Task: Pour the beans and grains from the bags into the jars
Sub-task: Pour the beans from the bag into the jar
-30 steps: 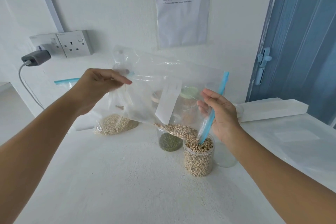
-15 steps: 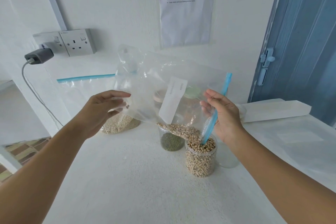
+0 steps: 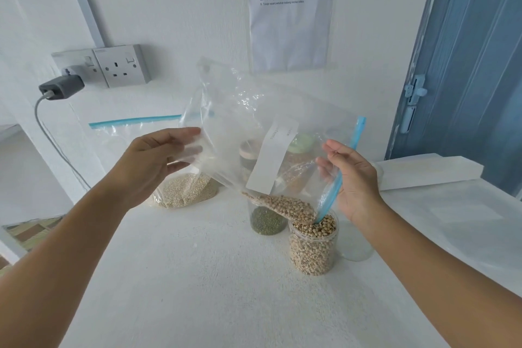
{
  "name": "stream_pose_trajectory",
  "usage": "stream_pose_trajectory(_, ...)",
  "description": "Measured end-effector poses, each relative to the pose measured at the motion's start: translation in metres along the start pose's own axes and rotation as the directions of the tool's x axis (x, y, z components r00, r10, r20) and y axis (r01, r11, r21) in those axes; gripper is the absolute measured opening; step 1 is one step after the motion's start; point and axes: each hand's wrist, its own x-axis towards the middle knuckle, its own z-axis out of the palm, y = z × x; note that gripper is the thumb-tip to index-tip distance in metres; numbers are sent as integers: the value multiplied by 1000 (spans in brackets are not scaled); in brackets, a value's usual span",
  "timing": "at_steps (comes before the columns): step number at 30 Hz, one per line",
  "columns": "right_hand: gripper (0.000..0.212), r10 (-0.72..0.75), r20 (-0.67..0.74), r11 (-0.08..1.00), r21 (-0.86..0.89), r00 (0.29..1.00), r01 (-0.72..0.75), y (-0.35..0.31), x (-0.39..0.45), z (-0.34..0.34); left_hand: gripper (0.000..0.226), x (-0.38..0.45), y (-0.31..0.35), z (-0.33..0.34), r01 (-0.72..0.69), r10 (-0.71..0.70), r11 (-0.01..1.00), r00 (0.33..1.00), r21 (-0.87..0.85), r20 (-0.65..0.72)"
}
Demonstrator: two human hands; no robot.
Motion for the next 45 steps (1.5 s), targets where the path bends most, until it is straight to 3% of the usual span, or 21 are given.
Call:
stream_pose_trajectory(5, 23, -15, -19, 1000, -2, 1000, 15, 0, 0, 1, 23, 2, 4, -2, -119, 127, 987, 989, 108, -69)
stream_pose_trajectory(10, 22, -17, -33, 1000, 5, 999, 17, -1, 1, 2, 29, 0, 7, -4, -41, 42, 998, 999, 38, -20)
stream_pose_trajectory(15, 22, -29, -47, 1000, 8, 998, 30, 0, 3, 3, 21, -2, 6, -3, -93, 102, 992, 988, 83, -113)
stream_pose_trajectory(21, 20, 6, -66, 999, 46, 998, -3, 2, 4, 1, 35, -8, 7, -3, 23, -41, 968, 997, -248, -68)
stream_pose_trajectory(27, 23, 14, -33, 999, 44, 999, -13, 2, 2, 2, 28, -12, -7, 2, 49, -93, 955, 986, -292, -139)
stream_pose_trajectory(30, 24, 16, -35, 999, 44, 999, -14, 2, 2, 2, 41, -13, -9, 5, 64, -94, 971, 988, -230, -120)
stream_pose_trajectory(34, 23, 16, -36, 999, 49, 999, -14, 2, 1, 2, 40, -12, -11, 8, 34, -58, 990, 983, -139, -172)
stream_pose_trajectory(38, 23, 7, -25, 999, 39, 1000, -6, 3, 1, 1, 46, -7, -11, 7, 30, -69, 985, 972, -171, -224)
stream_pose_trajectory(42, 23, 4, -22, 999, 42, 1000, -3, 2, 0, 1, 39, -8, -10, 12, 31, -82, 980, 963, -195, -257)
stream_pose_trajectory(45, 22, 0, -18, 999, 45, 1000, 1, 0, -1, 2, 30, -7, -5, 14, -33, -34, 983, 934, -179, -357)
